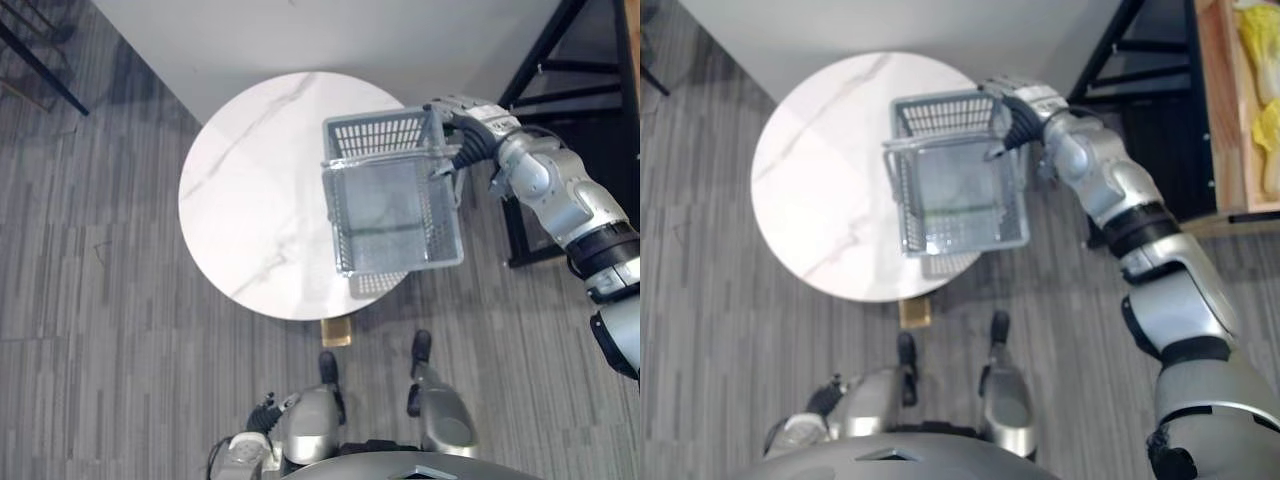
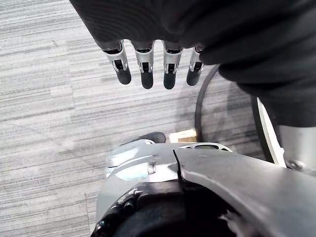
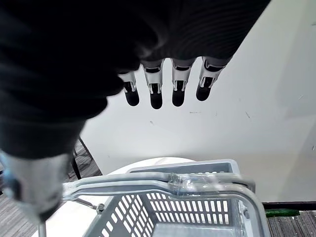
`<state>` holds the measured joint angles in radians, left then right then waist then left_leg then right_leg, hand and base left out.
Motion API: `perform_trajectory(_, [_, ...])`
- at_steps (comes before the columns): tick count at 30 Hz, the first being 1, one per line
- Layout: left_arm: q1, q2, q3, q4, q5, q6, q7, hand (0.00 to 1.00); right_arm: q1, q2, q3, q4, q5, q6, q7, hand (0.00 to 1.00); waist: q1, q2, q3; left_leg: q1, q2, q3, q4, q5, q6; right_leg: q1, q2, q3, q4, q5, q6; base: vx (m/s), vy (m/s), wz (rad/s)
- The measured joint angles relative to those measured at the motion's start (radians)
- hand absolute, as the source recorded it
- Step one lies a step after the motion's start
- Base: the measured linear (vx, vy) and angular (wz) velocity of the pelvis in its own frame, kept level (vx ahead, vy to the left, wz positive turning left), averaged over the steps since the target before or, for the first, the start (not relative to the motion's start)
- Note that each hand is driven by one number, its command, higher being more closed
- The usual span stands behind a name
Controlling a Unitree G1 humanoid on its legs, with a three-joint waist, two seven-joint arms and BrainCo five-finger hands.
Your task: Pick vegetable in the basket
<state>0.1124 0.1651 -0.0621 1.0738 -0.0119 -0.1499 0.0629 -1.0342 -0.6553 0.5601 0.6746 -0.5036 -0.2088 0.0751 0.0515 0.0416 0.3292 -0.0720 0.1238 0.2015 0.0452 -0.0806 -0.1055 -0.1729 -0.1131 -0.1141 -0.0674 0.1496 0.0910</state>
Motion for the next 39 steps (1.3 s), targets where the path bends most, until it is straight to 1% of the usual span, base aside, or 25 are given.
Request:
perform_trajectory(1, [-0.003, 0.001, -0.012, -0.002, -0.020, -0.002, -0.001, 0.00, -0.022, 0.004, 0.001, 0.028, -0.008, 0.000, 0.000, 0.00, 0.006, 0.005, 0.010, -0.003, 0.000, -0.003, 0.003, 0.000, 0.000, 0.000, 0.000, -0.002, 0.000, 0.000, 0.000, -0.02, -0.006, 0.07])
perform_trajectory(4, [-0.003, 0.001, -0.030, -0.019, -0.026, -0.003, 0.001, 0.00, -0.058, 0.008, 0.008, 0.088, -0.022, 0.002, 0.000, 0.00, 0.008, 0.018, 0.020, -0.024, 0.001, -0.026, 0.011, 0.003, 0.002, -0.004, -0.001, -0.019, 0.000, 0.000, 0.000, -0.02, -0.008, 0.19])
perform_trajectory(8, [-0.006, 0.001, -0.050, -0.021, -0.027, -0.004, 0.004, 0.00, -0.092, 0.024, 0.023, 0.124, -0.047, 0.003, 0.000, 0.00, 0.018, 0.024, 0.025, -0.033, 0.000, -0.028, 0.011, 0.006, 0.002, -0.012, -0.003, -0.020, 0.000, 0.000, 0.000, 0.00, -0.002, 0.02])
perform_trajectory(11, [-0.007, 0.001, -0.053, -0.021, -0.028, -0.003, 0.009, 0.00, -0.106, 0.046, 0.023, 0.134, -0.048, 0.008, -0.002, 0.00, 0.019, 0.027, 0.031, -0.034, 0.000, -0.029, 0.011, 0.006, 0.003, -0.013, -0.003, -0.022, 0.000, 0.000, 0.000, 0.00, 0.000, 0.00])
perform_trajectory(14, [-0.012, 0.002, -0.059, -0.020, -0.040, -0.004, 0.018, 0.00, -0.107, 0.047, 0.020, 0.146, -0.048, 0.010, -0.003, 0.00, 0.018, 0.028, 0.040, -0.043, -0.003, -0.042, 0.012, 0.009, 0.004, -0.014, -0.006, -0.032, 0.000, 0.000, 0.000, -0.02, 0.005, 0.11])
perform_trajectory(15, [-0.021, 0.002, -0.062, -0.018, -0.055, -0.003, 0.027, 0.00, -0.107, 0.051, 0.016, 0.168, -0.048, 0.027, -0.004, 0.00, 0.019, 0.030, 0.053, -0.049, -0.005, -0.051, 0.013, 0.013, 0.005, -0.014, -0.009, -0.042, 0.000, 0.000, 0.000, -0.04, 0.007, 0.19])
perform_trajectory(19, [-0.035, 0.002, -0.070, -0.011, -0.055, -0.002, 0.044, 0.00, -0.112, 0.086, -0.003, 0.180, -0.048, 0.031, -0.008, 0.00, 0.020, 0.032, 0.067, -0.052, -0.008, -0.054, 0.013, 0.015, 0.006, -0.014, -0.012, -0.046, 0.000, 0.000, 0.000, -0.02, 0.009, 0.06])
perform_trajectory(24, [-0.042, 0.002, -0.071, -0.008, -0.055, -0.002, 0.050, 0.00, -0.133, 0.087, -0.005, 0.240, -0.049, 0.035, -0.028, 0.00, 0.024, 0.034, 0.072, -0.065, -0.010, -0.073, 0.013, 0.020, 0.006, -0.017, -0.014, -0.057, 0.000, 0.000, 0.000, 0.00, 0.010, 0.10])
perform_trajectory(26, [-0.050, 0.003, -0.080, -0.008, -0.055, -0.002, 0.053, 0.00, -0.137, 0.087, -0.010, 0.245, -0.049, 0.036, -0.037, 0.00, 0.032, 0.039, 0.081, -0.066, -0.010, -0.074, 0.012, 0.021, 0.007, -0.017, -0.015, -0.057, 0.000, 0.000, 0.000, 0.00, 0.000, 0.00])
perform_trajectory(28, [-0.052, 0.003, -0.089, -0.010, -0.056, -0.003, 0.056, 0.00, -0.137, 0.088, -0.012, 0.245, -0.052, 0.036, -0.042, 0.00, 0.033, 0.043, 0.086, -0.067, -0.011, -0.076, 0.010, 0.023, 0.007, -0.017, -0.016, -0.060, 0.000, 0.000, 0.000, -0.01, 0.011, 0.04])
perform_trajectory(30, [-0.057, 0.003, -0.091, -0.010, -0.056, -0.004, 0.061, 0.00, -0.140, 0.088, -0.017, 0.249, -0.077, 0.036, -0.044, 0.00, 0.033, 0.047, 0.095, -0.068, -0.012, -0.078, 0.009, 0.025, 0.007, -0.018, -0.016, -0.062, 0.000, 0.000, 0.000, -0.01, 0.005, 0.02])
perform_trajectory(33, [-0.067, 0.006, -0.100, -0.009, -0.056, -0.003, 0.063, 0.00, -0.147, 0.088, -0.049, 0.283, -0.085, 0.037, -0.046, 0.00, 0.035, 0.050, 0.099, -0.087, -0.014, -0.082, 0.007, 0.032, 0.007, -0.036, -0.018, -0.065, 0.002, 0.000, 0.000, -0.02, 0.007, 0.04])
perform_trajectory(35, [-0.071, 0.007, -0.110, -0.010, -0.056, -0.002, 0.067, 0.00, -0.149, 0.088, -0.058, 0.301, -0.085, 0.046, -0.047, 0.00, 0.034, 0.055, 0.104, -0.086, -0.015, -0.088, -0.007, 0.043, 0.006, -0.038, -0.019, -0.070, 0.002, 0.000, 0.000, -0.01, 0.003, 0.08])
perform_trajectory(39, [-0.073, 0.009, -0.120, -0.011, -0.056, -0.002, 0.071, 0.00, -0.152, 0.087, -0.086, 0.320, -0.085, 0.055, -0.056, 0.00, 0.034, 0.058, 0.105, -0.087, -0.016, -0.092, -0.009, 0.045, 0.006, -0.038, -0.019, -0.073, 0.003, 0.000, 0.000, 0.00, 0.002, 0.02])
